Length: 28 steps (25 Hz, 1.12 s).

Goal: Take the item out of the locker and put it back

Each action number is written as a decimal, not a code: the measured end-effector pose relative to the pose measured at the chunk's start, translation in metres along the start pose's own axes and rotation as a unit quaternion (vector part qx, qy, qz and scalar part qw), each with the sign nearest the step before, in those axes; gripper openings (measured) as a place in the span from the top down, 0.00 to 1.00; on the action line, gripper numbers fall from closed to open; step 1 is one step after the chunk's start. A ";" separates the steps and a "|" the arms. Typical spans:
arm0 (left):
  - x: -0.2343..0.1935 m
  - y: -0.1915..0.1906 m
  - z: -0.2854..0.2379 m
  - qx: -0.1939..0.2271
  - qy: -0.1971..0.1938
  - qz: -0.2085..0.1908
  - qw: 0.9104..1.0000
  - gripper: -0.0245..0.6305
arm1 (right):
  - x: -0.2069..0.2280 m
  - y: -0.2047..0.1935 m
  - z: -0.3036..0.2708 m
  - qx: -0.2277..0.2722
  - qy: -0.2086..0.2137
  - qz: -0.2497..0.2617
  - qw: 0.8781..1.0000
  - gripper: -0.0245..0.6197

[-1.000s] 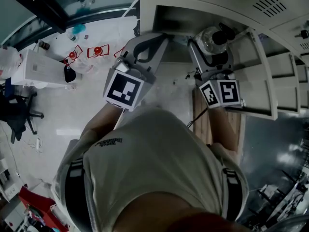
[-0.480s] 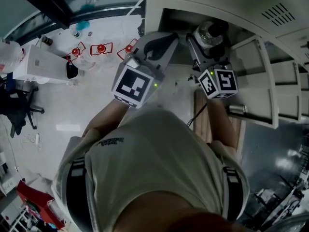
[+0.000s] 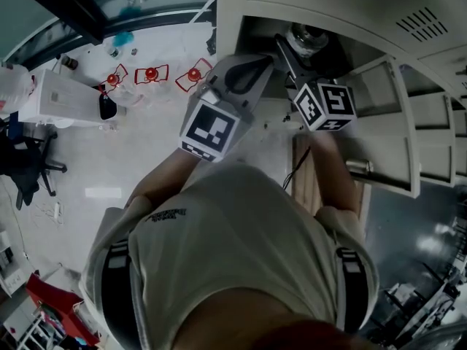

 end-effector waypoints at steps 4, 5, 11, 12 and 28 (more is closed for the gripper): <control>0.003 -0.005 -0.004 -0.006 -0.007 -0.002 1.000 0.94 | 0.001 -0.005 -0.012 -0.015 0.001 -0.003 1.000 0.40; 0.003 -0.005 -0.005 -0.007 -0.008 -0.001 1.000 0.94 | 0.003 -0.008 -0.014 -0.020 -0.002 -0.003 1.000 0.40; 0.003 -0.007 -0.005 -0.005 -0.011 0.003 1.000 0.94 | 0.010 -0.022 -0.023 -0.039 -0.007 -0.024 0.999 0.39; 0.003 -0.008 -0.005 -0.006 -0.011 0.003 1.000 0.94 | 0.011 -0.022 -0.024 -0.038 -0.007 -0.025 0.999 0.39; 0.003 -0.009 -0.005 -0.009 -0.005 0.003 1.000 0.94 | 0.012 -0.023 -0.027 -0.036 -0.014 -0.027 0.999 0.38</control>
Point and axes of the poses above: the fingertips, and each gripper's own axes: z backward along the fingers, x to its right, y out of its top, the point moved 1 cm from there along z, backward along the fingers, and after that the axes turned 13 degrees about -x, right-handed, at the moved point
